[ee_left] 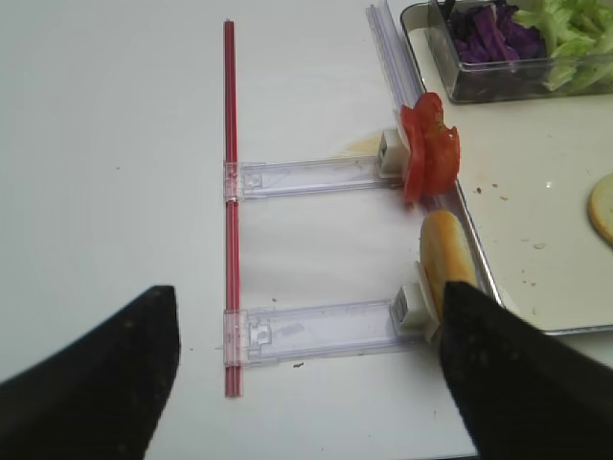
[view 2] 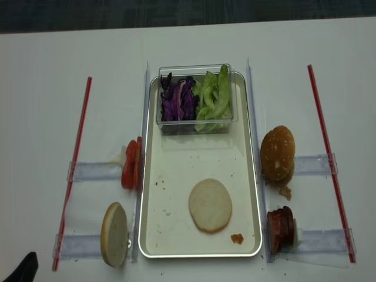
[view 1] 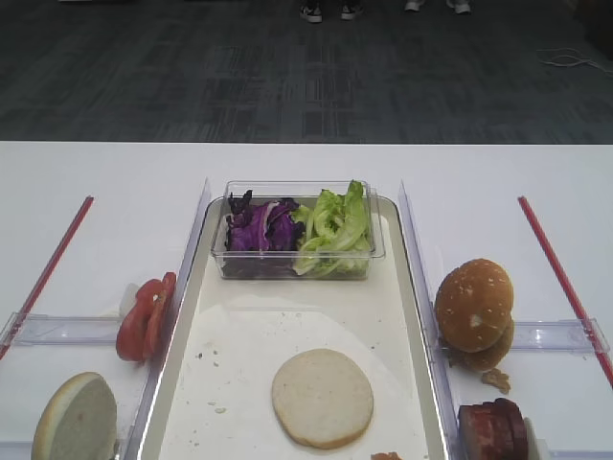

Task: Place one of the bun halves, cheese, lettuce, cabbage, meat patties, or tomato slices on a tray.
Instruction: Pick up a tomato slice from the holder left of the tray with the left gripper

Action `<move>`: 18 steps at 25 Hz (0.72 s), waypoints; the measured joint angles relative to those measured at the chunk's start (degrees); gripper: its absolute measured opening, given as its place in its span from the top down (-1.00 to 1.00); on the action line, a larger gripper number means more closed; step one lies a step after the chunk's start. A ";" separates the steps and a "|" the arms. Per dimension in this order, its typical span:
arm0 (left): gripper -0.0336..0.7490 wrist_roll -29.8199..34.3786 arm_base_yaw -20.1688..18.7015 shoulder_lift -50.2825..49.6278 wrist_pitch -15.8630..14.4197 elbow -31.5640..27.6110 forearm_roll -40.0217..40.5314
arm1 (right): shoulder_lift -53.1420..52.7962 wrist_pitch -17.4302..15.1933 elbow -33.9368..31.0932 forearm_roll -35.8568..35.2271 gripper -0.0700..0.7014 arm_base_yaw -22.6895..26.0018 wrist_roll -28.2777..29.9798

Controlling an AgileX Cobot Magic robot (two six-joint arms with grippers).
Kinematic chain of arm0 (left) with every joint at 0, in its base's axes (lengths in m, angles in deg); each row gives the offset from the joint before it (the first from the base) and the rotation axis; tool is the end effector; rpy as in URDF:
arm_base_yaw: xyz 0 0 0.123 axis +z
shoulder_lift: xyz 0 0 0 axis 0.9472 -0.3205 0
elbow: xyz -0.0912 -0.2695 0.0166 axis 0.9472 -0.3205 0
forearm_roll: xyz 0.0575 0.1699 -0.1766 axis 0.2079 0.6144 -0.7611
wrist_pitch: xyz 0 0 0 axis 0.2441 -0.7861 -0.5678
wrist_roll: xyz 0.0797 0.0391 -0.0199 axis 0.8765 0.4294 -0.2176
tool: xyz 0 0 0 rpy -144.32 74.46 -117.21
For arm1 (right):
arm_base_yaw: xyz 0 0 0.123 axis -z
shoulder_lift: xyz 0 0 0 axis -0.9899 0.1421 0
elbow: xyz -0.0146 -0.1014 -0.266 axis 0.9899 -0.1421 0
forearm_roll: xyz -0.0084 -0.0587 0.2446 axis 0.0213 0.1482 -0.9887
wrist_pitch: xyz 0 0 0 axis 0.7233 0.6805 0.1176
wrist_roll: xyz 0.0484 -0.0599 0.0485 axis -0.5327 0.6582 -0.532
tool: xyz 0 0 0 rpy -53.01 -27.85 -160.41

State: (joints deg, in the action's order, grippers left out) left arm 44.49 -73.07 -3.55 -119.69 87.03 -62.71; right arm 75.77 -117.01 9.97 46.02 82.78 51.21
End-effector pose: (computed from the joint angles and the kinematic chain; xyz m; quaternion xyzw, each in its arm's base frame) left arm -0.0114 -0.0020 0.2651 0.0127 0.8806 -0.0225 0.4731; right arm -0.0071 0.0084 0.2634 -0.0165 0.8732 0.0344 0.4859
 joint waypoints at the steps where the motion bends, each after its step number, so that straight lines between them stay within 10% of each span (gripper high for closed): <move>1: -0.42 0.30 0.00 0.00 0.00 0.00 0.00 | 0.00 0.00 0.00 0.00 -0.65 0.00 0.00; 18: -0.42 0.00 0.00 0.00 0.00 0.00 0.00 | 0.00 0.00 0.00 0.00 -0.66 0.00 0.14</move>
State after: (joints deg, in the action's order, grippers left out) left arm 44.49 -73.07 -3.55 -119.69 87.03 -62.71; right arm 75.77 -117.01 9.97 46.02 82.78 51.34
